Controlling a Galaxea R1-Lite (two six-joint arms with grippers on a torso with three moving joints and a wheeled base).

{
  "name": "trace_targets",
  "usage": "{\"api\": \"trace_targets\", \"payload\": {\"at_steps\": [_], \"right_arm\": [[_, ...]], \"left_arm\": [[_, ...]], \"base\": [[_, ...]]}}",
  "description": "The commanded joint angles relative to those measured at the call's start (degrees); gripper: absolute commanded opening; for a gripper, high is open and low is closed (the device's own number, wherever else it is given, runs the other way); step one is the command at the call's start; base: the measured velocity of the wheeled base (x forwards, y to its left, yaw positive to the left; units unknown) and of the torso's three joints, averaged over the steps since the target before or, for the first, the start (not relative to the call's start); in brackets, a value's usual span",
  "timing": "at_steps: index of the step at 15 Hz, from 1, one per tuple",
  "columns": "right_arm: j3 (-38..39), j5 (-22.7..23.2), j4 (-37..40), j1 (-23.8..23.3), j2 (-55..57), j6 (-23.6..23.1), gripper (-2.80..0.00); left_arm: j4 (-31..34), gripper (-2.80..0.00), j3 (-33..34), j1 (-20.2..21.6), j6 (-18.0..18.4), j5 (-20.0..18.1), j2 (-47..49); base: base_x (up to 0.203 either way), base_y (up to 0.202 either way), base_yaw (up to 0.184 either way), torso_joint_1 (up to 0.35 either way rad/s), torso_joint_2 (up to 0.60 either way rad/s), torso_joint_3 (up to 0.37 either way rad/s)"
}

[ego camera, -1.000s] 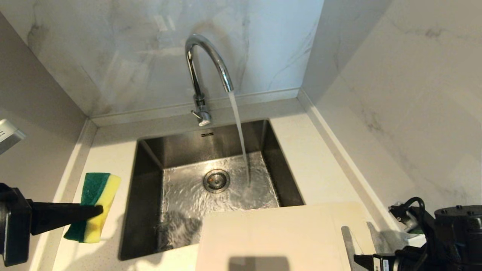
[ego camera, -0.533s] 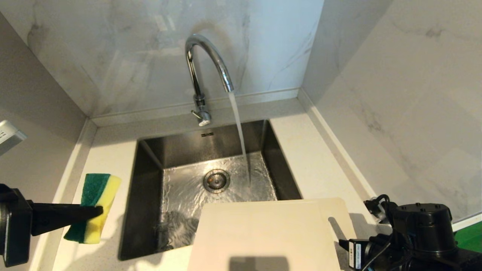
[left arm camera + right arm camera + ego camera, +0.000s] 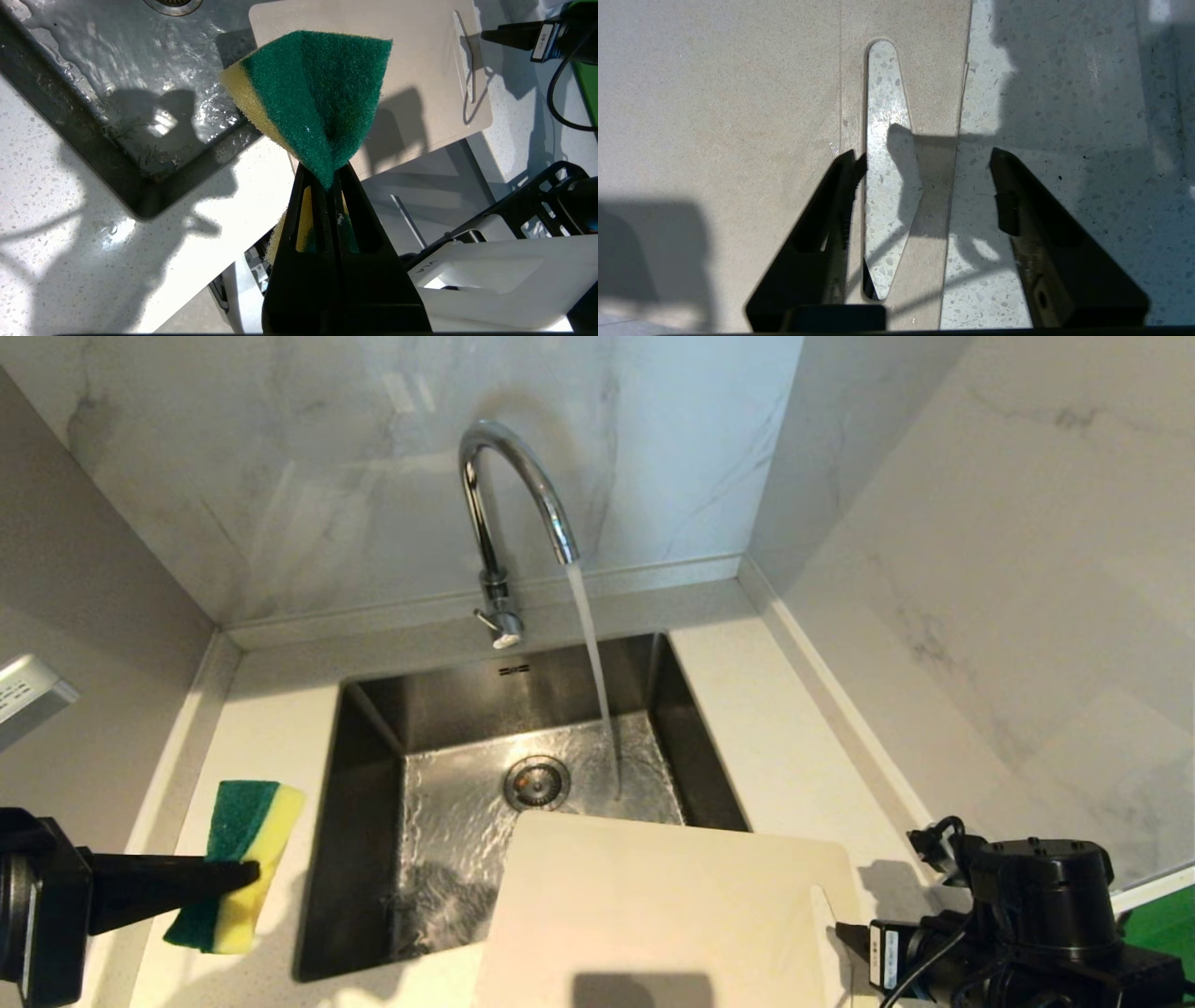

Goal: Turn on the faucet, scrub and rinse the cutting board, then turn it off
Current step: Put down the cutting board, then put down the cleaning cloth

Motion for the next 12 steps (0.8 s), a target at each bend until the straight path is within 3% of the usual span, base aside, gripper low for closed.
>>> {"api": "trace_targets", "payload": {"at_steps": [1, 5, 7, 8, 9, 12], "right_arm": [[0.14, 0.18, -0.28, -0.16, -0.3, 0.15, 0.0], [0.18, 1.37, -0.25, -0.07, -3.29, 0.73, 0.0], [0.42, 5.75, -0.1, 0.07, -4.45, 4.38, 0.0], [0.77, 9.03, -0.14, 0.32, -5.24, 8.38, -1.16], [1.54, 12.01, -0.16, 0.64, -6.9, 11.03, -2.8], [3.7, 16.56, 1.45, 1.77, -15.38, 14.16, -2.8]], "left_arm": [[-0.79, -2.8, 0.96, -0.01, -0.05, 0.02, -0.15], [-0.8, -2.8, 0.79, -0.01, 0.03, 0.11, -0.25], [-0.84, -2.8, 0.97, -0.01, 0.03, 0.02, -0.33], [-0.87, -2.8, 0.97, -0.01, 0.03, 0.02, -0.33], [-0.87, -2.8, 1.05, -0.01, 0.03, 0.02, -0.42], [-0.87, -2.8, 1.16, -0.01, 0.1, 0.11, -0.51]], "base": [[0.0, 0.0, 0.0, 0.0, 0.0, 0.0], [0.0, 0.0, 0.0, 0.0, 0.0, 0.0], [0.0, 0.0, 0.0, 0.0, 0.0, 0.0], [0.0, 0.0, 0.0, 0.0, 0.0, 0.0], [0.0, 0.0, 0.0, 0.0, 0.0, 0.0], [0.0, 0.0, 0.0, 0.0, 0.0, 0.0]]}}
